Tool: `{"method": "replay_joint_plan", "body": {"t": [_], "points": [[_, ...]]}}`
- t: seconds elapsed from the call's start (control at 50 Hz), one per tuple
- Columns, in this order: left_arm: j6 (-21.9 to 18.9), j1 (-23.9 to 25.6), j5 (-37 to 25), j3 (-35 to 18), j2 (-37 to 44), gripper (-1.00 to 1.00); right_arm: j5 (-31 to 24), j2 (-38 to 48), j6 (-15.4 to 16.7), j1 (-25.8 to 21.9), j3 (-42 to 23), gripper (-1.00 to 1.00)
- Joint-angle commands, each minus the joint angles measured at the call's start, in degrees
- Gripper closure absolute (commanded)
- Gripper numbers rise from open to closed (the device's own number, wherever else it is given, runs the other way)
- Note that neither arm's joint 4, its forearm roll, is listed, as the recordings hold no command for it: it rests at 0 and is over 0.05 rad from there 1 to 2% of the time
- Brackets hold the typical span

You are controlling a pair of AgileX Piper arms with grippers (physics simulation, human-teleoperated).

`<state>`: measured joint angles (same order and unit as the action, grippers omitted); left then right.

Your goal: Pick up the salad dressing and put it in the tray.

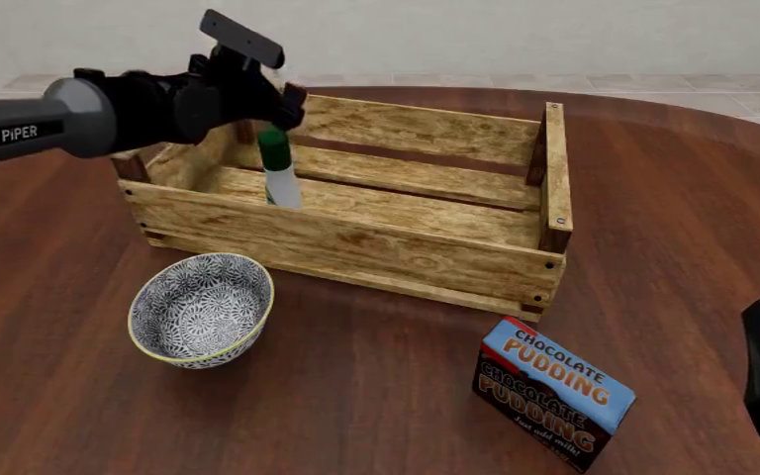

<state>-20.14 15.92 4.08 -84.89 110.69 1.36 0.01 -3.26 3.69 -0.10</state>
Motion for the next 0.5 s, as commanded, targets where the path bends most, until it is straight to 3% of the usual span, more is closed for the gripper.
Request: {"method": "replay_joint_plan", "body": {"t": [0.02, 0.5], "points": [[-0.05, 0.2, -0.68, -0.3, -1.35, -1.0, -0.22, 0.0, 0.2, -0.1, -0.02, -1.0], [-0.16, 0.38, -1.27, 0.25, -3.96, -1.0, -0.24, 0.0, 0.22, -0.15, -0.04, -1.0]]}}
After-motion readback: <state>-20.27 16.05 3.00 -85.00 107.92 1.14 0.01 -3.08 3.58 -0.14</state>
